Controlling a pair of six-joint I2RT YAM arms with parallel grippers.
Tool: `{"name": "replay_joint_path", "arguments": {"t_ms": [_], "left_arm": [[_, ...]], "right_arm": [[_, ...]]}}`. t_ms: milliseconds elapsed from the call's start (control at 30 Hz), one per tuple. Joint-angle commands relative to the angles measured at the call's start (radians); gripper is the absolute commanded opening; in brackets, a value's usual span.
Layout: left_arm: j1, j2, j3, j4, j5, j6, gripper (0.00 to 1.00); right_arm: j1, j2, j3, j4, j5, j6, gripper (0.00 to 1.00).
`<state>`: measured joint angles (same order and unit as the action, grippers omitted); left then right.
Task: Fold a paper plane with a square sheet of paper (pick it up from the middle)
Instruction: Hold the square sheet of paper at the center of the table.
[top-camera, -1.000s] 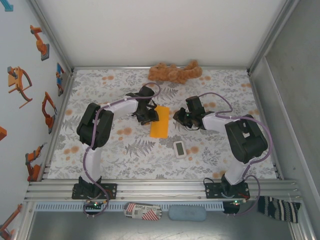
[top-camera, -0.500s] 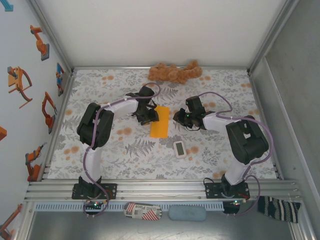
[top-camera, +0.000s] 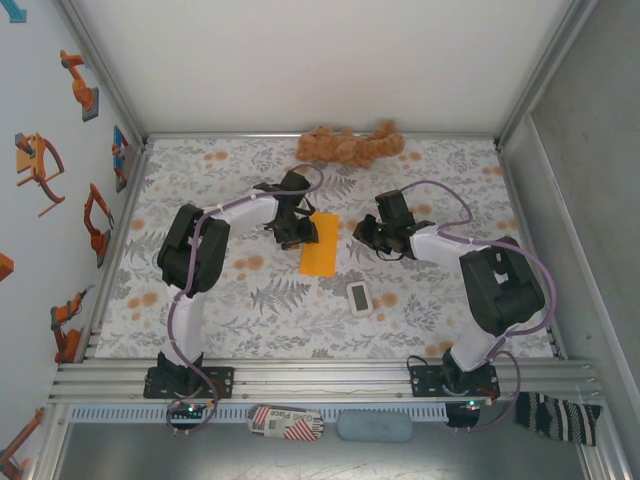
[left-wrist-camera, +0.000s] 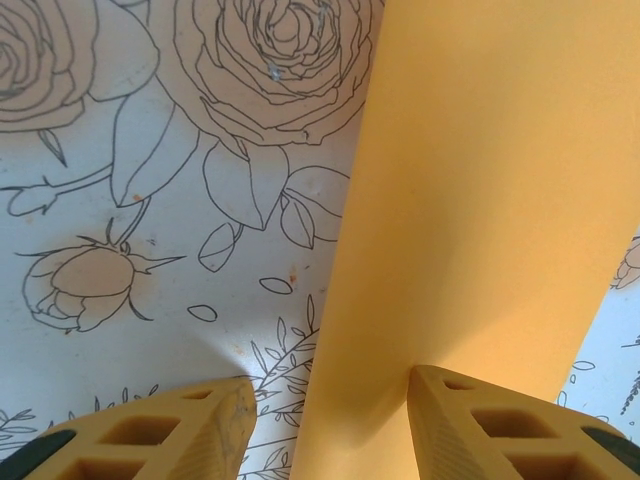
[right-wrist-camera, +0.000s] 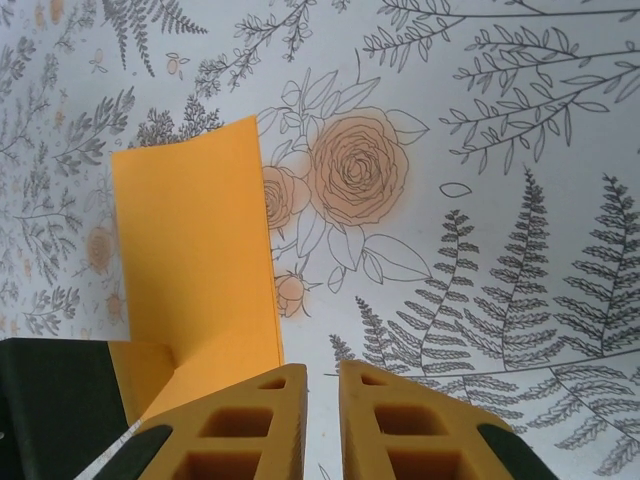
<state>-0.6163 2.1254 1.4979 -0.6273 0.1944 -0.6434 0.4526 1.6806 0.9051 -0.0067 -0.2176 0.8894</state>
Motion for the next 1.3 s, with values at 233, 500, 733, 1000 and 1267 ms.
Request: {"name": "replay_joint_path", "arguments": {"t_ms": [233, 500, 733, 1000, 1267], "left_arm": [[-0.008, 0.239, -0.095, -0.034, -0.040, -0.023, 0.47], [-0.011, 0.254, -0.090, -0.030, -0.007, 0.001, 0.50], [-0.012, 0.270, -0.089, -0.029, 0.007, 0.001, 0.50], [-0.013, 0.289, -0.084, -0.028, 0.012, 0.033, 0.50], [-0.013, 0.301, -0.078, -0.032, 0.002, 0.043, 0.50]], "right_arm": [[-0.006, 0.025, 0.007, 0.005, -0.016, -0.007, 0.16], [-0.006, 0.040, 0.009, 0.025, -0.047, -0.010, 0.16], [-0.004, 0.060, 0.005, 0.087, -0.113, -0.010, 0.15], [0.011, 0.100, 0.013, 0.126, -0.169, -0.009, 0.13], [0.017, 0.121, 0.028, 0.135, -0.198, -0.010, 0.13]]}}
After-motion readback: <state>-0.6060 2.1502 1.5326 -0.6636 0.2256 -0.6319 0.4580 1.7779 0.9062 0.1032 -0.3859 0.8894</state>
